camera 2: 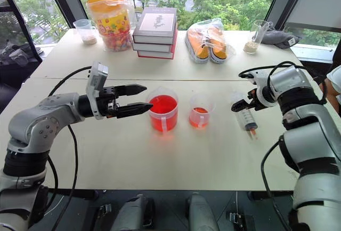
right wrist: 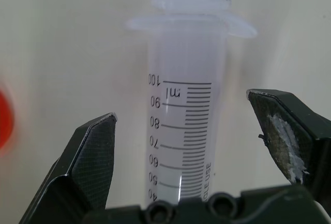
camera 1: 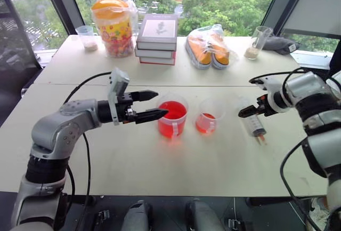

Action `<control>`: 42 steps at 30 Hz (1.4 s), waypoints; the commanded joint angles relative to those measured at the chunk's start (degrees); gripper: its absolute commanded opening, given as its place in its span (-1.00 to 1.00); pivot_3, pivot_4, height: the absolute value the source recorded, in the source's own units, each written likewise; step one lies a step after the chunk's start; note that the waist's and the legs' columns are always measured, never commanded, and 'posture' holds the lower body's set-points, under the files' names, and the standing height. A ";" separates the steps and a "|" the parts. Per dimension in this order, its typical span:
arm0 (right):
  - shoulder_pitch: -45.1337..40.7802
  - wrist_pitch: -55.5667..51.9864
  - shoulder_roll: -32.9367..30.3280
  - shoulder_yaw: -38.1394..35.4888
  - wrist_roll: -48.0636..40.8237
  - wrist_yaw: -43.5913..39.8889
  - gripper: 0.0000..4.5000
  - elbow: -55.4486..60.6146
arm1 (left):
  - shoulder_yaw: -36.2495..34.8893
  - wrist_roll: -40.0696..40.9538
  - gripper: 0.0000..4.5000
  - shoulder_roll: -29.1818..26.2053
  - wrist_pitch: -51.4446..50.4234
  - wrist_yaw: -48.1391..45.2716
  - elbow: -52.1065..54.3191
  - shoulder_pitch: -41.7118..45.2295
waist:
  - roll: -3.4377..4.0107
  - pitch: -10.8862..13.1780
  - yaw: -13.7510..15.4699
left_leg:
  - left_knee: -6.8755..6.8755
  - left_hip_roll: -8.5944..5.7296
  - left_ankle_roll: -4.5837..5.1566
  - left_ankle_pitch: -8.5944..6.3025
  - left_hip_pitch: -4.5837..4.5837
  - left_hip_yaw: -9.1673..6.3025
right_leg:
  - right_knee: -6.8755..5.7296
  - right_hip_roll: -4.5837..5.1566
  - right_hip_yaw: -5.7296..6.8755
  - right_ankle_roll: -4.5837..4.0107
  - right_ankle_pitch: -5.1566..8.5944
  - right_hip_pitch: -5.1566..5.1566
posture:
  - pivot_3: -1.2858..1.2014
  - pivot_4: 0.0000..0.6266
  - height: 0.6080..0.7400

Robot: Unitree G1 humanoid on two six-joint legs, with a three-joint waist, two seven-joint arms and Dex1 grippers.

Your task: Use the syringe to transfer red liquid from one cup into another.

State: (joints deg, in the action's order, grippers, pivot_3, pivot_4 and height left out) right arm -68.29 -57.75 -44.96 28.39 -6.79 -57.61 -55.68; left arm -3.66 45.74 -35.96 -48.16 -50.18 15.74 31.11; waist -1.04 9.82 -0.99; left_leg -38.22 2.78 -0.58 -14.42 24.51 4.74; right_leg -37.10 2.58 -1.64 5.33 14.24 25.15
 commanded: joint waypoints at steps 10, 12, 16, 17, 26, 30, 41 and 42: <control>-4.63 9.96 6.48 -4.37 9.67 -0.56 -0.30 -12.49 | -2.58 2.22 1.00 -0.58 0.14 2.43 3.65 -0.89 | 0.01 -0.01 -0.31 | 0.00 0.00 -0.01 0.01 -0.09 0.00 | -0.04 0.00 0.00 0.00 0.00 -0.06 | 0.03 -0.52 1.00; -4.71 10.47 7.13 -5.11 10.44 -0.62 -0.37 -12.70 | -2.54 1.99 1.00 -0.93 0.36 2.04 3.25 -0.66 | 0.00 -0.01 -0.41 | -0.01 0.00 -0.02 0.01 -0.12 0.00 | -0.05 0.00 0.00 0.00 -0.01 -0.09 | 0.03 -0.52 1.00; -5.55 9.71 6.97 -7.48 11.32 0.48 -0.37 -11.42 | -2.79 1.97 1.00 -1.72 0.44 1.23 2.27 0.35 | 0.00 -0.01 -1.10 | -0.03 0.00 -0.04 0.02 -0.21 -0.02 | -0.06 -0.01 0.00 -0.01 -0.01 -0.20 | 0.03 -0.52 1.00; -5.98 9.36 6.54 -8.47 11.16 1.01 -0.37 -10.26 | -2.84 1.97 1.00 -2.08 0.54 0.83 2.04 0.61 | 0.01 -0.01 -1.25 | -0.04 0.00 -0.05 0.03 -0.22 -0.03 | -0.06 -0.01 0.00 -0.01 -0.01 -0.22 | 0.03 -0.52 1.00; -1.15 14.80 8.79 -39.66 -9.20 9.44 -0.37 33.62 | -1.66 -1.00 1.00 -2.98 3.66 -2.11 -3.44 4.66 | 0.14 0.08 -1.36 | 0.18 0.04 -0.06 0.03 -0.06 -0.07 | -0.16 -0.08 0.01 -0.01 -0.01 0.10 | 0.03 -0.52 1.00; 3.59 8.75 18.54 -49.83 -24.51 13.80 -0.37 53.88 | -1.56 -1.59 1.00 -3.15 4.18 -4.56 -6.82 7.68 | 0.14 0.07 -1.18 | 0.22 0.08 -0.07 0.04 -0.02 -0.20 | -0.14 -0.09 0.15 0.00 0.00 0.05 | 0.03 -0.52 1.00; 24.70 27.08 35.34 -36.84 -25.19 16.63 -0.37 69.15 | -0.88 -4.84 1.00 -4.29 5.84 -9.13 -13.30 13.89 | 0.07 0.02 -1.11 | -0.03 0.01 -0.07 0.04 -0.13 -0.18 | -0.12 0.02 0.17 0.01 -0.01 -0.21 | 0.03 -0.52 1.00; 26.65 29.34 36.03 -35.34 -24.00 16.71 -0.37 68.49 | -1.00 -4.82 1.00 -4.39 5.64 -9.28 -13.22 14.09 | 0.08 0.02 -1.15 | 0.00 0.01 -0.07 0.04 -0.12 -0.20 | -0.11 0.00 0.19 0.01 -0.01 -0.21 | 0.03 -0.52 1.00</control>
State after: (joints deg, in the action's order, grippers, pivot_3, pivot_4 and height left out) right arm -42.43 -33.00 -9.65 -8.69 -32.44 -40.76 11.89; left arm -3.64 40.95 -39.41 -43.27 -58.83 2.07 43.43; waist -0.97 9.85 -2.14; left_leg -38.22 2.80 -0.65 -14.38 24.40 4.54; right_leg -37.22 2.58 -1.46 5.34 14.24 24.98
